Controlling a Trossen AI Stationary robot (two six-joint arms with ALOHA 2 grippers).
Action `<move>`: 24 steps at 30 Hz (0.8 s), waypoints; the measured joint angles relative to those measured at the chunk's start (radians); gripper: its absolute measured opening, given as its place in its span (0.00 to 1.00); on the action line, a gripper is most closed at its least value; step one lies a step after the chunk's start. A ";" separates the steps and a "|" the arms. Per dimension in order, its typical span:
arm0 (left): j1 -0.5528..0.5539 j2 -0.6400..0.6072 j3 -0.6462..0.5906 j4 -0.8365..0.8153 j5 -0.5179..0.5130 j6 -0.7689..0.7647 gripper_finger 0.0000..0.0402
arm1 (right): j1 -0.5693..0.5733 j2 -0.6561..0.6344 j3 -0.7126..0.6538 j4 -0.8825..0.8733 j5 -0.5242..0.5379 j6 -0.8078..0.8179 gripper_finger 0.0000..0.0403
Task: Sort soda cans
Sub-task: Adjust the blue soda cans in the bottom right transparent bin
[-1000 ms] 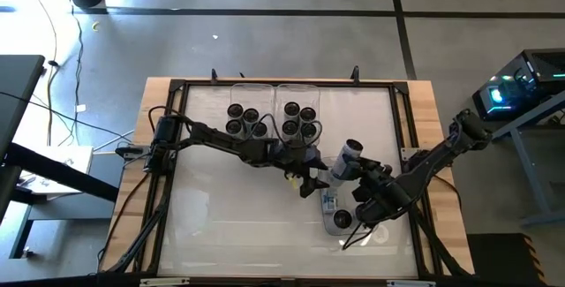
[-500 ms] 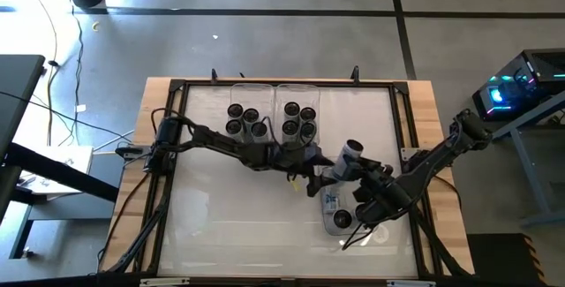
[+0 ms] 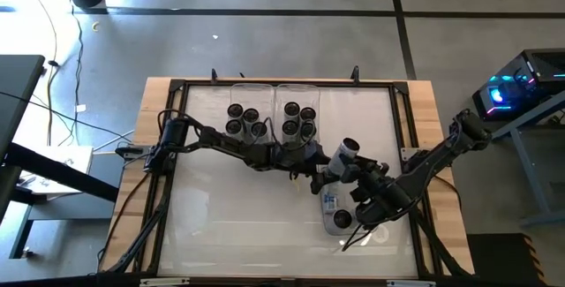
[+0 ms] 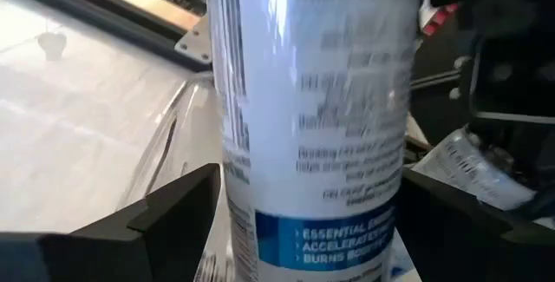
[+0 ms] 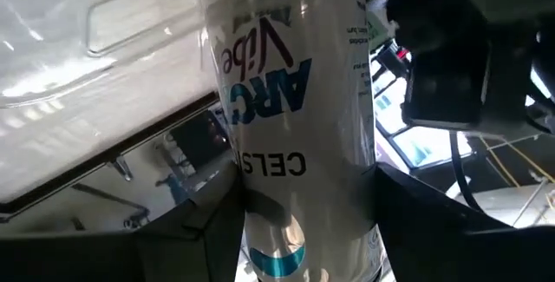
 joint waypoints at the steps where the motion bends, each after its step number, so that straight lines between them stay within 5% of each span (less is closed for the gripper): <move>1: 0.000 0.000 0.000 0.005 0.001 0.001 0.79 | 0.003 0.000 0.000 0.000 -0.004 0.000 0.49; 6: -0.001 -0.001 0.000 0.026 0.017 0.036 0.77 | 0.004 0.000 0.000 0.024 -0.010 0.000 0.49; 14: 0.004 -0.001 0.000 0.045 0.044 0.036 0.58 | 0.004 0.000 0.000 0.031 -0.047 0.023 0.49; 20: 0.005 0.000 0.000 0.041 0.055 0.051 0.58 | 0.010 0.000 0.029 0.017 -0.116 0.171 0.70; 24: 0.005 0.000 0.000 0.064 0.050 0.081 0.58 | 0.014 0.000 0.126 -0.054 -0.197 0.392 0.75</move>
